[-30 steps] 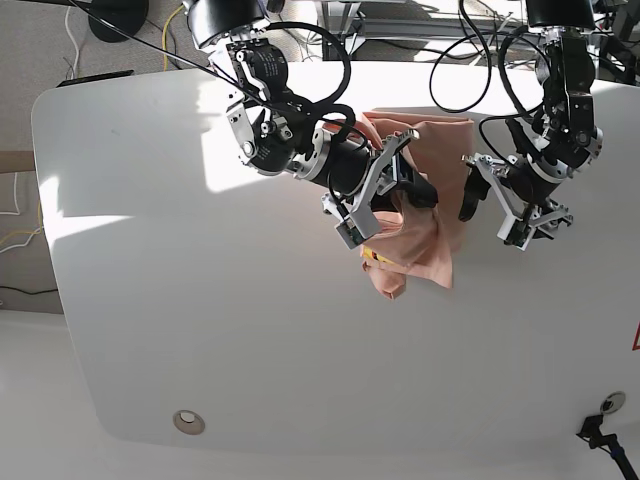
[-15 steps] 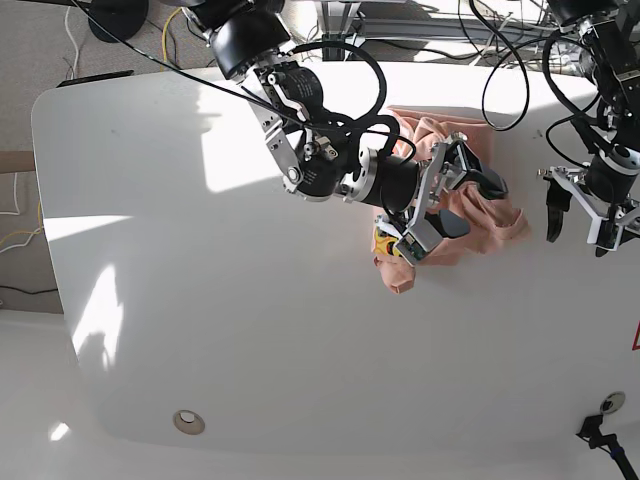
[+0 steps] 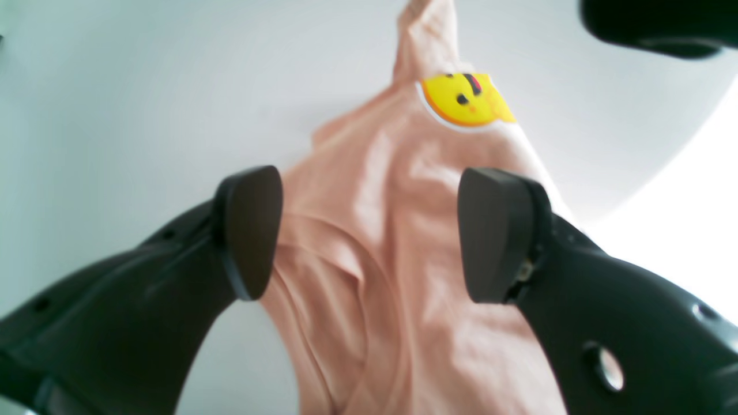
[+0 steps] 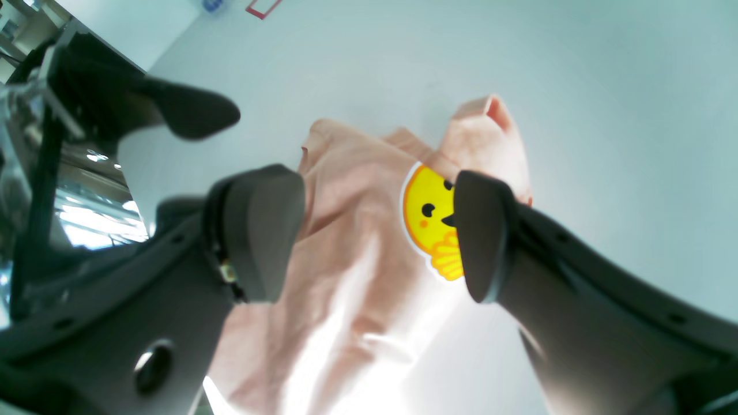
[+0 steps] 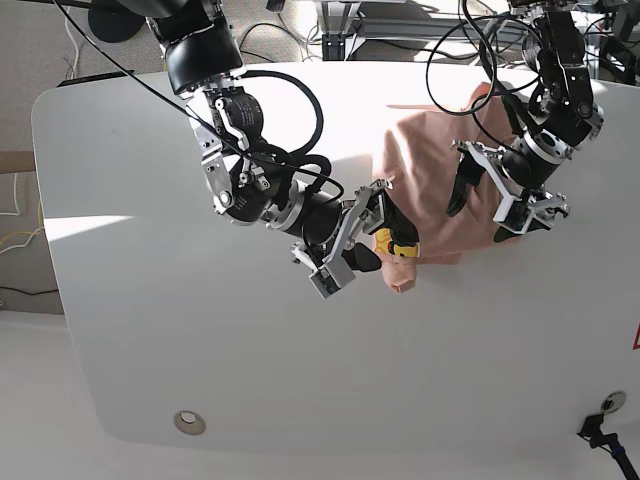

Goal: Fold the T-shirt properly
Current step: 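Hold the bundle with the right gripper while the left gripper regrasps it, then lower the bundle onto the table and flatten it with both grippers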

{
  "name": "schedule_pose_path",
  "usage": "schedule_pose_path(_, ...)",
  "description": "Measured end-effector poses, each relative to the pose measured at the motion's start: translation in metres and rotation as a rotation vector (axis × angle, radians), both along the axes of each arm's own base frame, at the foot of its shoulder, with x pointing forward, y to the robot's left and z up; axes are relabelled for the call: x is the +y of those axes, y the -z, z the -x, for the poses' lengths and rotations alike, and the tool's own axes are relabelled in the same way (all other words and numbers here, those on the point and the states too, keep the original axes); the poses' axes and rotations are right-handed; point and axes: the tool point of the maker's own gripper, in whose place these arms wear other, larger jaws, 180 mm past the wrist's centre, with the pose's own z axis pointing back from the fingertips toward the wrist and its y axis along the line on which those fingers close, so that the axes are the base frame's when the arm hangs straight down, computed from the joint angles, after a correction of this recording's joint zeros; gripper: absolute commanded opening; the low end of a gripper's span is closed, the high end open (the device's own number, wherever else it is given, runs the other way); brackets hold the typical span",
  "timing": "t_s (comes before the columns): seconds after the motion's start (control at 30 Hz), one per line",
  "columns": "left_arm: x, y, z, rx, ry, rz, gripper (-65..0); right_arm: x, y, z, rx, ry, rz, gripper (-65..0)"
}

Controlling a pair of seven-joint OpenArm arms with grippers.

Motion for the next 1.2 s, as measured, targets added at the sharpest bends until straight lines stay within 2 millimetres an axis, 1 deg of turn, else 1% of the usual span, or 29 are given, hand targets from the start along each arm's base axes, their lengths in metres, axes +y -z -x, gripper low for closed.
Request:
schedule_pose_path(0.07, 0.003, 0.015, 0.017, 0.057, -0.004, -0.012, -22.3, 0.012, 0.009, 0.000, 0.045, -0.001, -0.017, -23.9)
schedule_pose_path(0.13, 0.008, 0.027, 0.032, 0.106, -0.015, -0.021, -27.1, 0.027, 0.008, -0.001, 0.059, -0.024, -0.046, -25.3)
schedule_pose_path(0.17, 0.008, 0.032, 0.038, 0.125, -0.015, -0.022, -29.8, 0.034, 0.006, -0.005, 0.048, -0.024, -0.065, -27.5)
schedule_pose_path(0.2, 0.007, 0.036, 0.043, 0.143, -0.012, -0.020, -31.3, 0.037, 0.008, -0.009, 0.054, -0.014, -0.074, -30.2)
schedule_pose_path(0.27, 0.006, 0.041, 0.051, 0.163, -0.010, -0.015, -32.0, 0.039, 0.016, -0.014, 0.063, 0.000, -0.074, -37.1)
schedule_pose_path(0.33, 0.007, 0.044, 0.055, 0.177, -0.010, -0.024, -32.0, 0.045, 0.025, -0.015, 0.086, -0.002, -0.072, -45.5)
schedule_pose_path(0.4, 0.008, 0.044, 0.052, 0.172, -0.019, -0.019, -32.0, 0.054, 0.031, -0.016, 0.111, -0.021, -0.067, -54.1)
schedule_pose_path(0.47, 0.010, 0.051, 0.053, 0.192, -0.026, -0.016, -32.0, 0.063, 0.032, -0.022, 0.118, -0.026, -0.066, -61.2)
schedule_pose_path(0.53, 0.011, 0.056, 0.054, 0.206, -0.032, -0.012, -32.0, 0.065, 0.036, -0.029, 0.116, -0.006, -0.087, -64.9)
schedule_pose_path(0.57, 0.012, 0.058, 0.052, 0.209, -0.033, -0.009, -32.0, 0.065, 0.042, -0.032, 0.123, 0.013, -0.091, -65.0)
schedule_pose_path(0.6, 0.013, 0.060, 0.048, 0.212, -0.036, -0.009, -32.0, 0.064, 0.054, -0.031, 0.140, 0.021, -0.083, -65.0)
schedule_pose_path(0.63, 0.015, 0.062, 0.042, 0.208, -0.040, -0.006, -32.0, 0.063, 0.070, -0.026, 0.167, 0.021, -0.062, -65.0)
schedule_pose_path(0.7, 0.016, 0.067, 0.028, 0.211, -0.019, -0.019, -32.0, 0.054, 0.101, -0.016, 0.212, 0.025, -0.019, -65.0)
schedule_pose_path(0.73, 0.015, 0.075, 0.024, 0.227, 0.011, -0.045, -32.0, 0.046, 0.112, -0.015, 0.216, 0.047, -0.009, -65.0)
schedule_pose_path(0.8, 0.011, 0.099, 0.018, 0.287, 0.057, -0.120, -32.0, 0.026, 0.124, -0.013, 0.209, 0.085, -0.004, -65.0)
schedule_pose_path(0.83, 0.003, 0.106, 0.014, 0.297, 0.091, -0.127, -32.0, 0.017, 0.127, -0.012, 0.206, 0.094, -0.007, -65.0)
schedule_pose_path(0.9, -0.013, 0.109, -0.003, 0.282, 0.142, -0.130, -32.0, 0.000, 0.136, -0.009, 0.211, 0.125, 0.000, -65.0)
schedule_pose_path(0.97, -0.028, 0.111, -0.018, 0.270, 0.188, -0.129, -32.0, -0.021, 0.140, 0.001, 0.200, 0.132, 0.030, -65.0)
schedule_pose_path(1.0, -0.035, 0.112, -0.022, 0.269, 0.217, -0.148, -32.0, -0.032, 0.141, 0.005, 0.193, 0.148, 0.046, -65.0)
schedule_pose_path(1.07, -0.050, 0.110, -0.029, 0.258, 0.269, -0.175, -32.0, -0.050, 0.141, 0.021, 0.184, 0.149, 0.061, -65.0)
schedule_pose_path(1.13, -0.064, 0.107, -0.035, 0.252, 0.320, -0.203, -32.0, -0.066, 0.137, 0.033, 0.181, 0.170, 0.061, -65.0)
schedule_pose_path(1.2, -0.075, 0.102, -0.041, 0.236, 0.362, -0.231, -32.0, -0.076, 0.132, 0.042, 0.174, 0.185, 0.064, -65.0)
